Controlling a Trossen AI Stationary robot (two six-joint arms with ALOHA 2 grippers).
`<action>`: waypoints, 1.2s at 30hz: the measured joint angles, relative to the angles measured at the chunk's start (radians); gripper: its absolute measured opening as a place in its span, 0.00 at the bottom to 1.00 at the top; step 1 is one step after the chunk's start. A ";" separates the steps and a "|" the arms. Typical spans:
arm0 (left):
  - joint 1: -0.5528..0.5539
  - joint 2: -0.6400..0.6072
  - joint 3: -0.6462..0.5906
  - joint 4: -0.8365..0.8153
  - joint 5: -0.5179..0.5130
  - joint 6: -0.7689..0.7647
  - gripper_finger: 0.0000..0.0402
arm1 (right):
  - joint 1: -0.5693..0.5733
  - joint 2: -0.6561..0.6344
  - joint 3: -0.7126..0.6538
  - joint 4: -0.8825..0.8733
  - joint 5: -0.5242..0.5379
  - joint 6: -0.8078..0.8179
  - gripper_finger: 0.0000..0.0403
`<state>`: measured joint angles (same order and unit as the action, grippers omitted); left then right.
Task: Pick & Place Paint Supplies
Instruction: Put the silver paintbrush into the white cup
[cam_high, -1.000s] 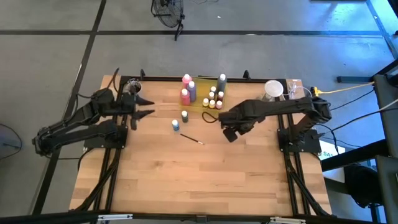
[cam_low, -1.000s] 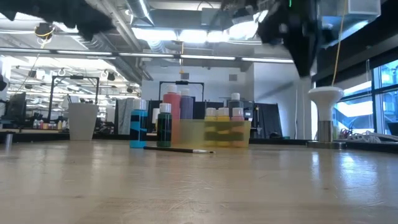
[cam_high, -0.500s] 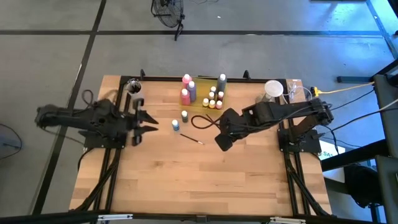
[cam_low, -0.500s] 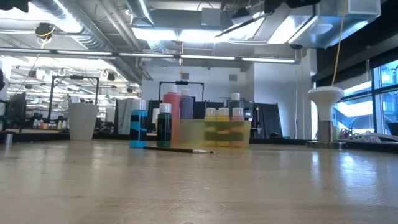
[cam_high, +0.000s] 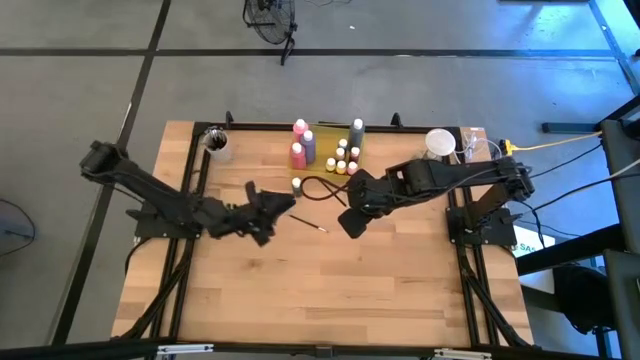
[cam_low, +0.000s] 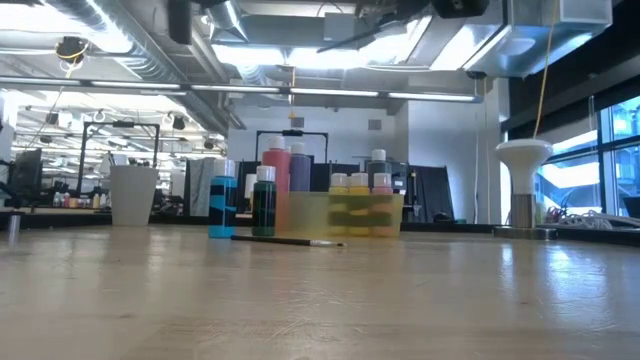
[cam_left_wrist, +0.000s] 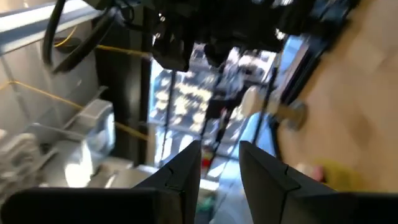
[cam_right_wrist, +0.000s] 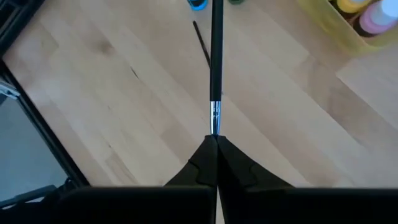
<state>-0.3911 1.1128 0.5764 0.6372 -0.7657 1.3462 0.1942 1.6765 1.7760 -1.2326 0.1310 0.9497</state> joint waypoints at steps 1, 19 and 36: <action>-0.005 0.037 0.017 0.033 -0.028 0.030 0.26 | -0.003 0.004 0.000 0.005 0.000 -0.007 0.00; 0.031 0.350 0.190 0.056 -0.052 0.205 0.26 | -0.004 0.032 0.000 0.052 -0.016 -0.049 0.00; 0.057 0.360 0.194 0.007 -0.025 0.160 0.26 | -0.004 0.032 0.000 0.065 -0.023 -0.080 0.00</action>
<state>-0.3346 1.4727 0.7708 0.6445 -0.7910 1.5059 0.1905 1.7081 1.7760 -1.1675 0.1077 0.8700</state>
